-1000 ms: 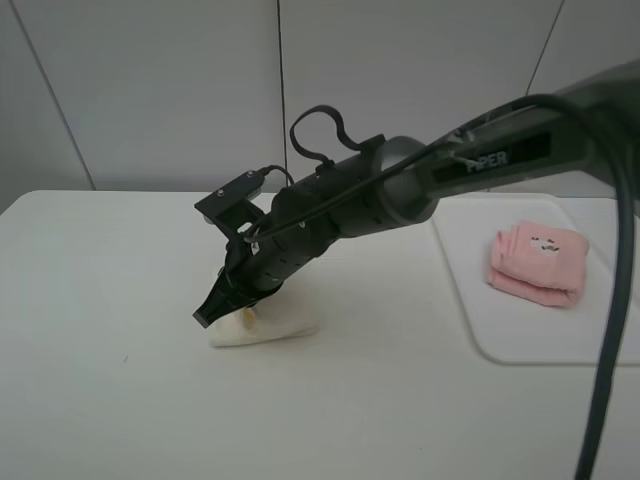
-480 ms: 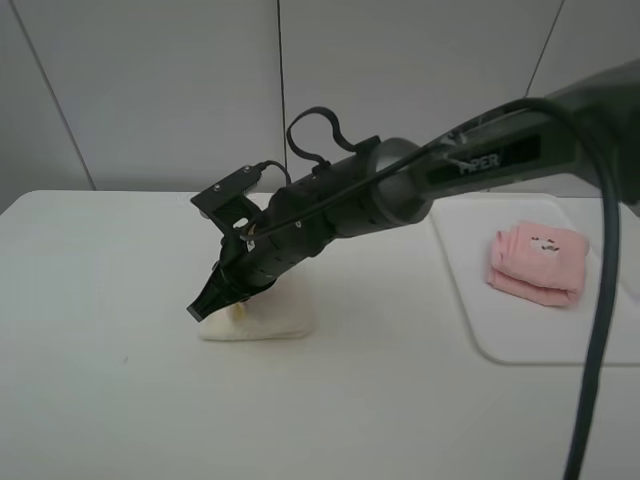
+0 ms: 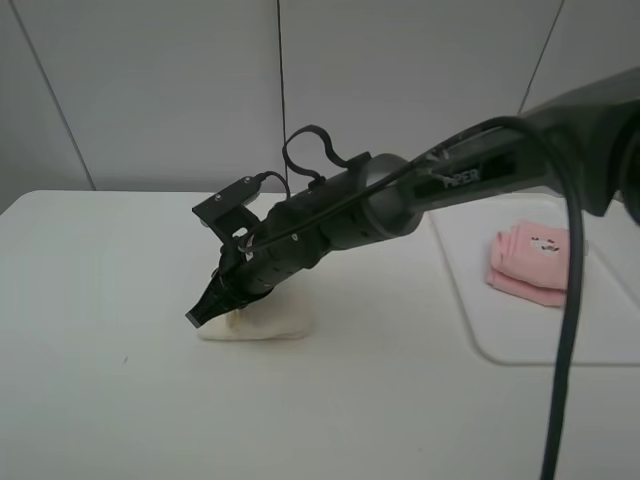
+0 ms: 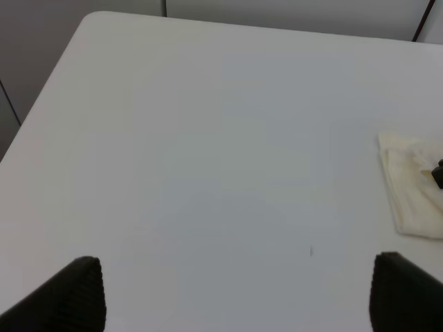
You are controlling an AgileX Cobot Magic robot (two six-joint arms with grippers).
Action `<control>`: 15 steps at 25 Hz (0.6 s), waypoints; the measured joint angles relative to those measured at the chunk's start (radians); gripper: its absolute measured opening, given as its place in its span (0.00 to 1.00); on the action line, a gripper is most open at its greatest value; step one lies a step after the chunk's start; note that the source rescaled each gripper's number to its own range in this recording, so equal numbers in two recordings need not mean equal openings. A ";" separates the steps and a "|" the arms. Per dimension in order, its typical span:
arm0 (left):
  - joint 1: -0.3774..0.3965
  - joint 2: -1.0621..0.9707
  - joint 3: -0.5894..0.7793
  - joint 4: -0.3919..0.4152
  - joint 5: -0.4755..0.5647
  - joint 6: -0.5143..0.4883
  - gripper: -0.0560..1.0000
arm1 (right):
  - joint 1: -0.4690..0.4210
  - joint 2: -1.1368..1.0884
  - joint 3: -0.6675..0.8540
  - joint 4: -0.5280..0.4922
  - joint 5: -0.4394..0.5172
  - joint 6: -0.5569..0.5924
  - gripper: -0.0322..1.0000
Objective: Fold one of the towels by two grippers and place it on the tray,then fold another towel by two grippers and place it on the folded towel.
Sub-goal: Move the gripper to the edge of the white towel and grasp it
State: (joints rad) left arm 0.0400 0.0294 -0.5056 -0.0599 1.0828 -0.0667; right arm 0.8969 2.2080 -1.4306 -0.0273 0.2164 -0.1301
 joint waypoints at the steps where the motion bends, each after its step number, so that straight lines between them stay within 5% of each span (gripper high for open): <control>1: 0.000 0.000 0.000 0.000 0.000 0.000 0.94 | 0.000 0.001 0.000 0.002 0.000 0.000 0.03; 15: 0.000 0.000 0.000 0.000 0.000 0.000 0.94 | 0.000 0.007 0.000 0.052 0.010 -0.001 0.03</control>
State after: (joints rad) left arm 0.0400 0.0294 -0.5056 -0.0599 1.0828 -0.0667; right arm 0.8969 2.2146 -1.4306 0.0249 0.2267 -0.1310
